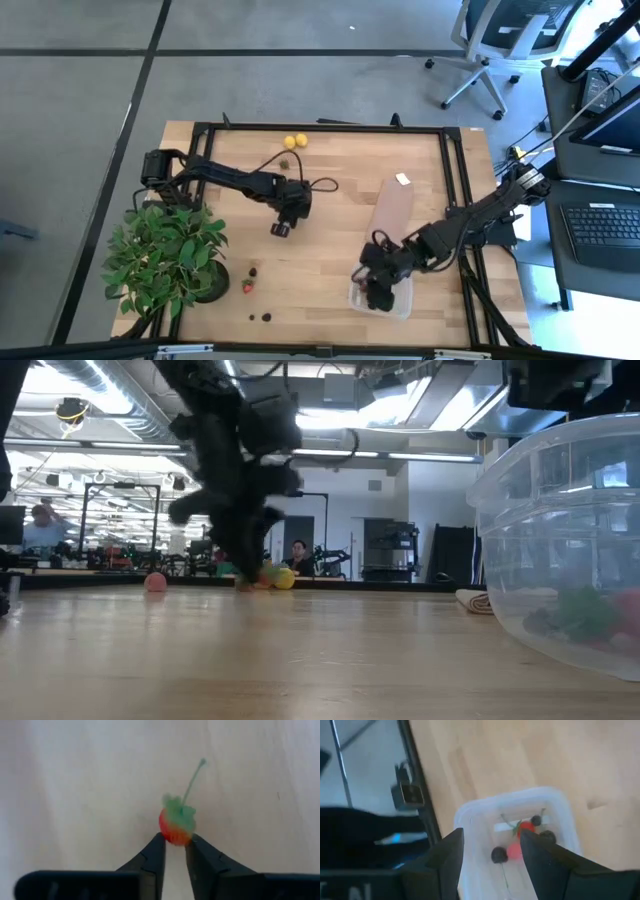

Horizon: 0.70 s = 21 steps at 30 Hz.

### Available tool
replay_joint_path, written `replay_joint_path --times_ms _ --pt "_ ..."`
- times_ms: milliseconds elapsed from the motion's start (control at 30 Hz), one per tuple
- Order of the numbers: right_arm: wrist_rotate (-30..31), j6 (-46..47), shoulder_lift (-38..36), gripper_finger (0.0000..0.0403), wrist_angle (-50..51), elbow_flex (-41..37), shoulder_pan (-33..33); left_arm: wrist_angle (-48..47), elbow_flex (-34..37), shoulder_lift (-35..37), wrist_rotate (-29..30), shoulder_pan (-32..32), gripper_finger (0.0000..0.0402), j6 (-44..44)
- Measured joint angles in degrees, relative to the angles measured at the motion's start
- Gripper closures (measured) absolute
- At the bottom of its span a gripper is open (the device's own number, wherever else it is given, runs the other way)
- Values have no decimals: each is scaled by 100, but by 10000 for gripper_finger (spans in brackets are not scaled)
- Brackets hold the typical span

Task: Pick and placing Produce into tupperware
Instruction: Put the strawberry into the transparent container

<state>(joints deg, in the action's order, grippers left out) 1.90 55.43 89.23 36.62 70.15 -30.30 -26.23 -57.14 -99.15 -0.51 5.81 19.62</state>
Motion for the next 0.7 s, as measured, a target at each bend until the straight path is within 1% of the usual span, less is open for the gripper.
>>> replay_joint_path --times_ms 33,100,200,267,400,500,567,633,700 --pt "38 101 -93 206 42 0 103 -15 -100 34 -3 29 353 0" --pt "304 241 -327 206 85 0 317 -18 -268 105 -9 94 372 -4" --pt "560 84 -752 206 205 0 606 -88 -513 245 -34 180 397 -2" --pt "663 -135 -1020 206 216 0 723 -151 -603 299 -44 225 399 -8" --pt "889 -274 -1384 206 313 2 891 -334 -606 307 -37 260 395 -136" --pt "1319 -280 -1499 206 732 2 1062 -385 -606 308 -42 249 400 -429" --pt "1647 -596 -1503 206 1008 2 1185 -273 -606 326 -39 226 398 -612" --pt "1759 -1183 -1453 206 1124 2 1312 -231 -606 429 -39 216 398 -753" --pt "1833 -1753 -1377 206 1155 2 1445 1 -608 559 -39 234 400 -894"
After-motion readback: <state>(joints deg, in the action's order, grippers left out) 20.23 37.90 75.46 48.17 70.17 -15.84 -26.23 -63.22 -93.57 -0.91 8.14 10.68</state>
